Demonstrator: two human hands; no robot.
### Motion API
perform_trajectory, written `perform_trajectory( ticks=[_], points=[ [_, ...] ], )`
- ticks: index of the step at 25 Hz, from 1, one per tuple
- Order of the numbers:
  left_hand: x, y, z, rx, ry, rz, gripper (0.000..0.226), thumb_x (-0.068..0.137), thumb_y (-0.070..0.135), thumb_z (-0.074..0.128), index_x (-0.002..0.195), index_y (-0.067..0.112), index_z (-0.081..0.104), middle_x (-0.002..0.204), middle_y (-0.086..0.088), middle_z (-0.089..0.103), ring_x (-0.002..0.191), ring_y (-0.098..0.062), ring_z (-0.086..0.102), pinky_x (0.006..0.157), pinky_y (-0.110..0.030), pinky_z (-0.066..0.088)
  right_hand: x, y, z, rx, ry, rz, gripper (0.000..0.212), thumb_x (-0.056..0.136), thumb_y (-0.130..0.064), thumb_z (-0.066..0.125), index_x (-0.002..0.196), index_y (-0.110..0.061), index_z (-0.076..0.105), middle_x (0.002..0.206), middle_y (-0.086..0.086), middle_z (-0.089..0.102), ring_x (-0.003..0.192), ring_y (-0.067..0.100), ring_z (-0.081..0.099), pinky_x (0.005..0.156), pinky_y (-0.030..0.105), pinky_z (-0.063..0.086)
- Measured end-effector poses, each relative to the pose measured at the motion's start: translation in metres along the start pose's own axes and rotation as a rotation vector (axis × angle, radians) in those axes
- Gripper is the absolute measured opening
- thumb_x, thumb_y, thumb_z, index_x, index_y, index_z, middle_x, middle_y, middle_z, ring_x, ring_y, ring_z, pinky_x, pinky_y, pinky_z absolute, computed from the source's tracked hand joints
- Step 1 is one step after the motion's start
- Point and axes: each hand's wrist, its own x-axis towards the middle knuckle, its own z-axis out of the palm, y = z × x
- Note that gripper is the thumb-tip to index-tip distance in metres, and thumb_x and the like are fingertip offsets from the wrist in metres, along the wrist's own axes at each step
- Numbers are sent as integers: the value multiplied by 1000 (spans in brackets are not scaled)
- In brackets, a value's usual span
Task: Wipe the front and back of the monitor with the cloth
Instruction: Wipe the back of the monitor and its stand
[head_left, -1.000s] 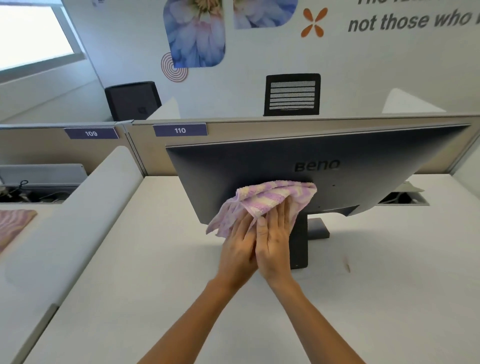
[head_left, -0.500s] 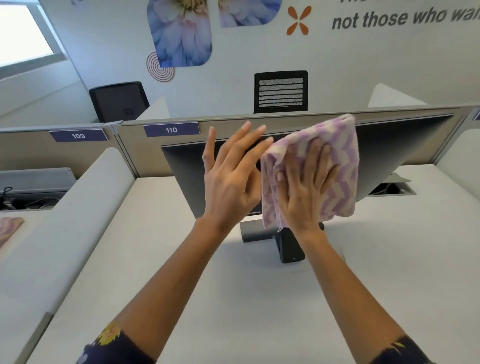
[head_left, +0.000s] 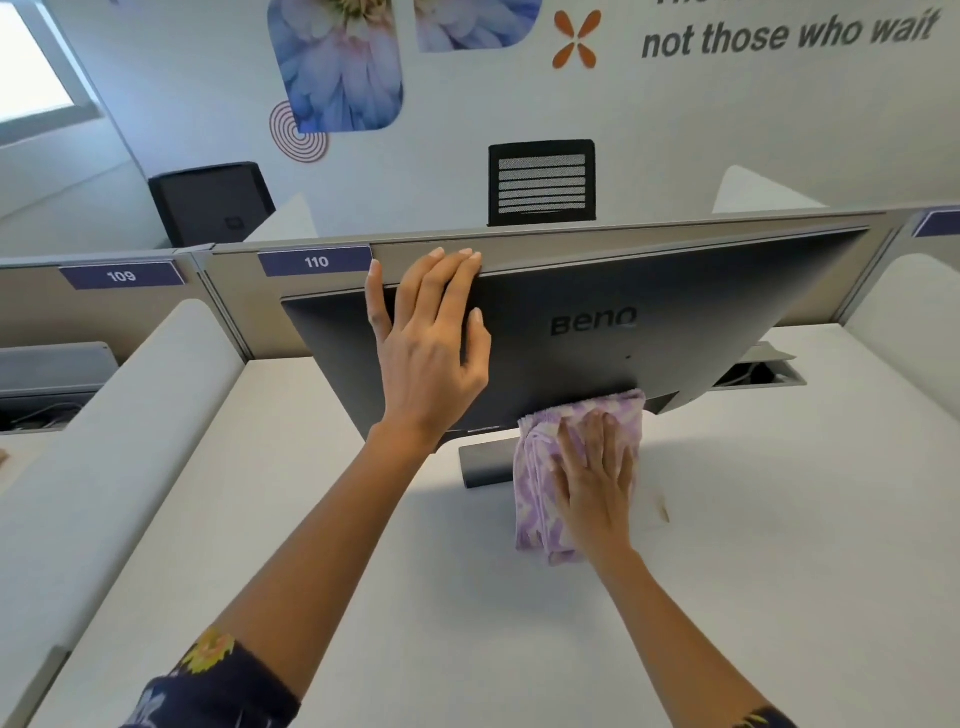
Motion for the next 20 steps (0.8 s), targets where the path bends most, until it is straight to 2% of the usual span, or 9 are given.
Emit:
perform_trajectory(
  ticks=[3, 5, 7, 10, 13, 15, 17, 20],
  points=[
    [-3, 0, 7, 25, 11, -4, 41, 93, 24, 55, 133, 14, 58, 139, 0, 55, 136, -18, 41, 119, -53, 8, 27, -11, -29, 78, 202, -1, 58, 104, -50, 16, 154, -22, 5, 158, 24, 23, 146, 42, 21, 110, 61, 32],
    [-3, 1, 9, 35, 14, -7, 41, 94, 23, 54, 133, 14, 58, 140, 0, 54, 138, -19, 39, 119, -53, 8, 55, -29, -61, 192, 398, 12, 61, 105, -47, 21, 156, -25, -5, 158, 27, 18, 147, 44, 15, 116, 61, 21],
    [-4, 2, 9, 38, 15, -7, 41, 94, 23, 52, 133, 14, 57, 141, -1, 54, 138, -19, 39, 118, -54, 8, 80, -56, -92, 231, 517, -18, 62, 105, -45, 23, 154, -30, -11, 159, 26, 12, 149, 41, 6, 119, 61, 9],
    [-4, 2, 7, 45, 4, -16, 42, 93, 21, 53, 133, 12, 57, 141, -1, 53, 139, -20, 39, 118, -55, 7, 92, -97, -105, 122, 534, -168, 65, 104, -46, 27, 154, -31, -11, 162, 18, 5, 150, 37, 2, 117, 65, 8],
    [-7, 0, 4, 47, -35, -1, 46, 91, 21, 54, 136, 11, 54, 142, -2, 51, 140, -21, 36, 118, -56, 5, 75, -103, -78, -9, 504, -252, 69, 102, -55, 27, 155, -32, -11, 163, 11, -10, 151, 32, -10, 115, 65, 11],
    [-6, 1, 2, 54, -44, -1, 46, 92, 20, 52, 137, 11, 52, 142, -2, 51, 140, -21, 36, 118, -55, 5, 67, -83, -63, -35, 493, -213, 70, 101, -58, 24, 155, -33, -12, 163, 10, -11, 150, 30, -14, 116, 61, 7],
    [-6, 1, 2, 59, -40, -3, 45, 93, 19, 51, 137, 12, 53, 140, -2, 52, 139, -20, 37, 118, -55, 7, 66, -59, -63, 73, 504, -105, 68, 101, -58, 21, 154, -34, -15, 163, 8, -18, 150, 28, -14, 118, 57, 4],
    [-5, 1, 5, 66, -28, -15, 44, 93, 22, 52, 137, 14, 53, 139, -2, 53, 138, -19, 37, 118, -56, 9, 87, -22, -88, 365, 598, 64, 65, 103, -54, 24, 155, -30, -6, 161, 24, 3, 150, 37, 3, 122, 47, 3]
  ],
)
